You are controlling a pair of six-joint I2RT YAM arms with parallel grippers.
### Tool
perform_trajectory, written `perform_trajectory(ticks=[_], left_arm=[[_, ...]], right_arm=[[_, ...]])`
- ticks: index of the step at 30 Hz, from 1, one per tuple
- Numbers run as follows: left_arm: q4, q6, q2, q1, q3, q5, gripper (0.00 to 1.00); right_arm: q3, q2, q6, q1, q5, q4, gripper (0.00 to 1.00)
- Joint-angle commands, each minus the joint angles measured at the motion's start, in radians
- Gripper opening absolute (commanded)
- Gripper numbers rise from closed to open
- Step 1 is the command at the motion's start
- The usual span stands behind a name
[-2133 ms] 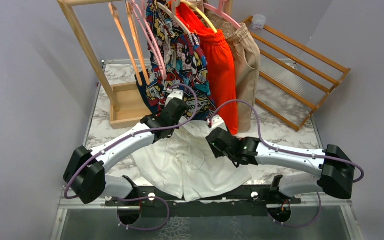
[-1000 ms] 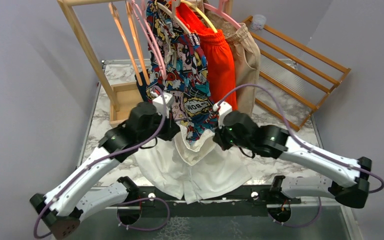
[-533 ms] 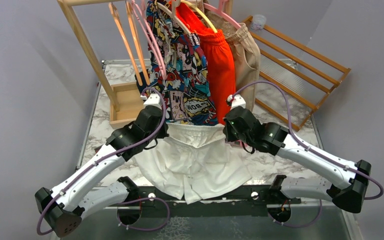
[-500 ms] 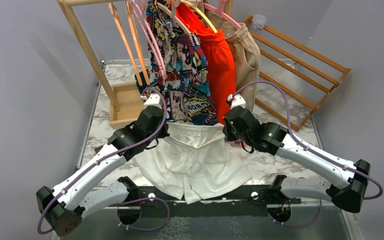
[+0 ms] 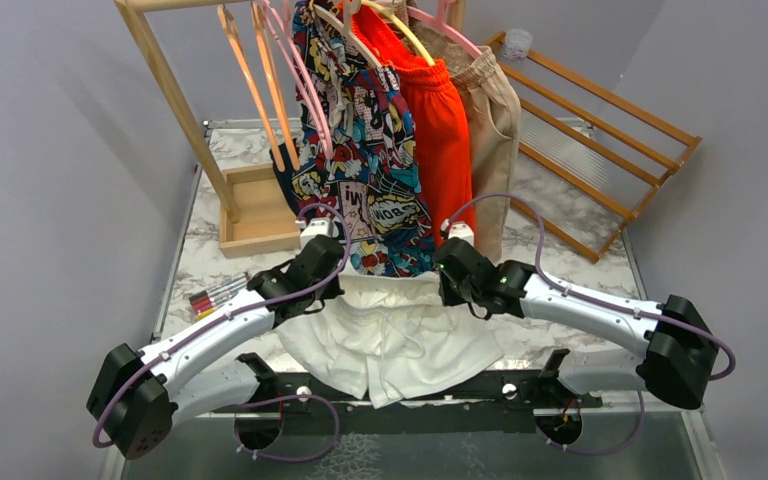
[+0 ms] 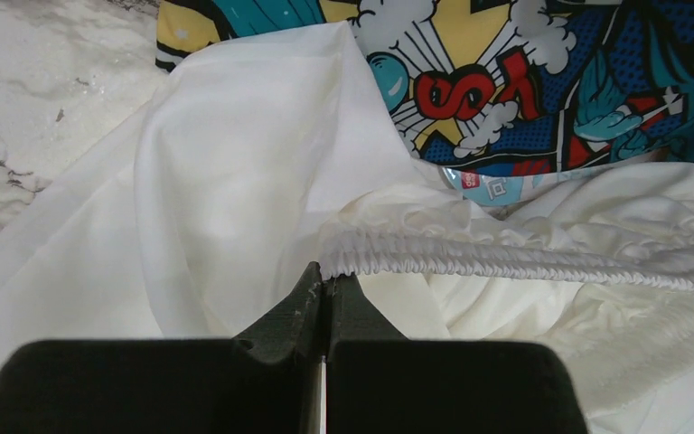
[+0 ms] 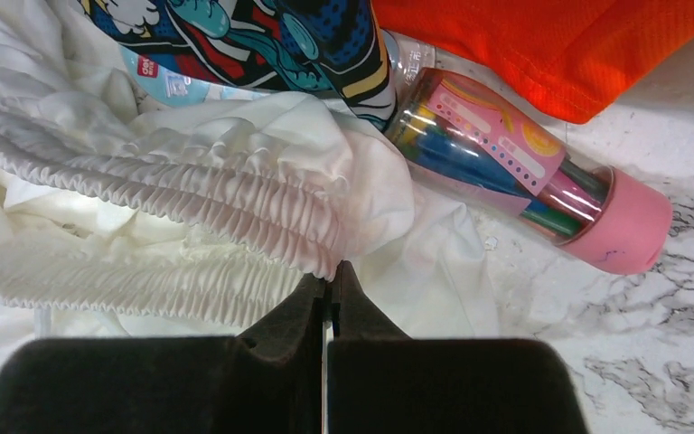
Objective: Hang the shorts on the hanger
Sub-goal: Adjust the shorts at the center of the board.
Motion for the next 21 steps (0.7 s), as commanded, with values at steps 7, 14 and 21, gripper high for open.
perform_trajectory(ticks=[7, 14, 21], left_arm=[[0.12, 0.008, 0.041, 0.005, -0.049, 0.051, 0.06], [0.093, 0.049, 0.013, 0.005, -0.013, 0.055, 0.43], [0.044, 0.054, -0.034, 0.005, 0.022, 0.068, 0.61]], right_arm=[[-0.11, 0.021, 0.019, -0.003, -0.111, 0.153, 0.04], [-0.1, -0.029, -0.021, -0.003, -0.13, 0.136, 0.36], [-0.058, -0.054, -0.038, -0.003, -0.139, 0.101, 0.52]])
